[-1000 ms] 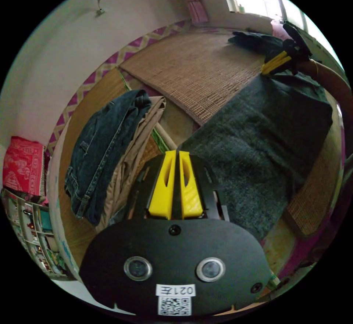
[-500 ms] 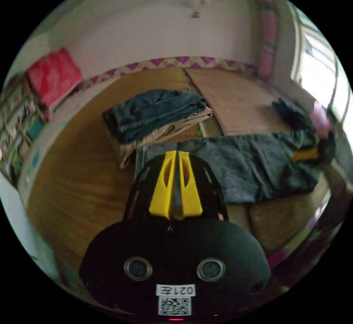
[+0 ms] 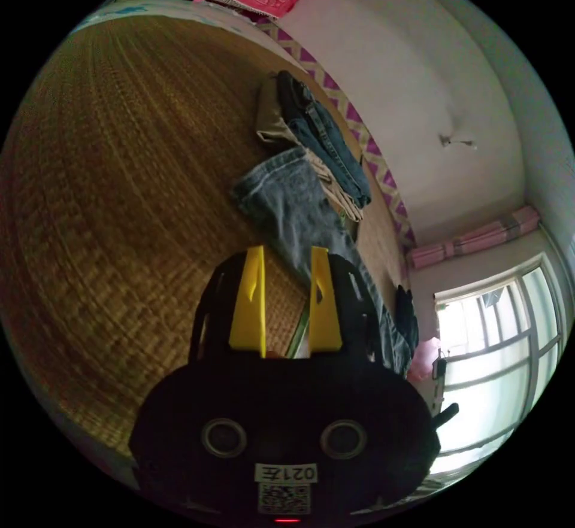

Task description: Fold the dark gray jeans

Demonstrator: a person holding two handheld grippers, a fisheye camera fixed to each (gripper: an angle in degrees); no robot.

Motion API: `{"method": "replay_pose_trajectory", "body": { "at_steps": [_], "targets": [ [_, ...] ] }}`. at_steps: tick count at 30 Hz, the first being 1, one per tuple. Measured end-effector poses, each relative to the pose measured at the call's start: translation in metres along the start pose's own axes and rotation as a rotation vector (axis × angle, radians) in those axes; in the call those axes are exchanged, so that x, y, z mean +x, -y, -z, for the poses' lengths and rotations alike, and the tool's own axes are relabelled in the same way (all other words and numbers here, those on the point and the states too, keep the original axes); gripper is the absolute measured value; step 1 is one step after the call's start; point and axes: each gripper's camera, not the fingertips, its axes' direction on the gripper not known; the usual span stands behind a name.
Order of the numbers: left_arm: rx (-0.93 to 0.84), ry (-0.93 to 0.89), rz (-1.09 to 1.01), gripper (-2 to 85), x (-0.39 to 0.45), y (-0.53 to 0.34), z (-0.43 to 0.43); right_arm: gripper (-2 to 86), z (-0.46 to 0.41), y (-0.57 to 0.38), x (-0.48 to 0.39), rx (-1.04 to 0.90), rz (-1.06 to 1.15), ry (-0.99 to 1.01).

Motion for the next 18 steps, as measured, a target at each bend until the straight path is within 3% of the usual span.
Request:
{"method": "replay_pose_trajectory", "body": {
  "at_steps": [9,12,18],
  "targets": [
    [0.057,-0.104,0.071,-0.1,0.001,-0.013,0.010,2.9,0.131,-0.080,0.036,0.069,-0.279,0.022],
    [0.103,-0.097,-0.103,-0.7,0.054,-0.032,0.040,2.0,0.167,-0.108,0.053,0.072,-0.373,-0.012],
    [0.255,-0.068,-0.598,-0.8,0.241,-0.139,0.093,0.9,0.233,-0.150,0.085,0.124,-0.543,0.053]
  ]
}}
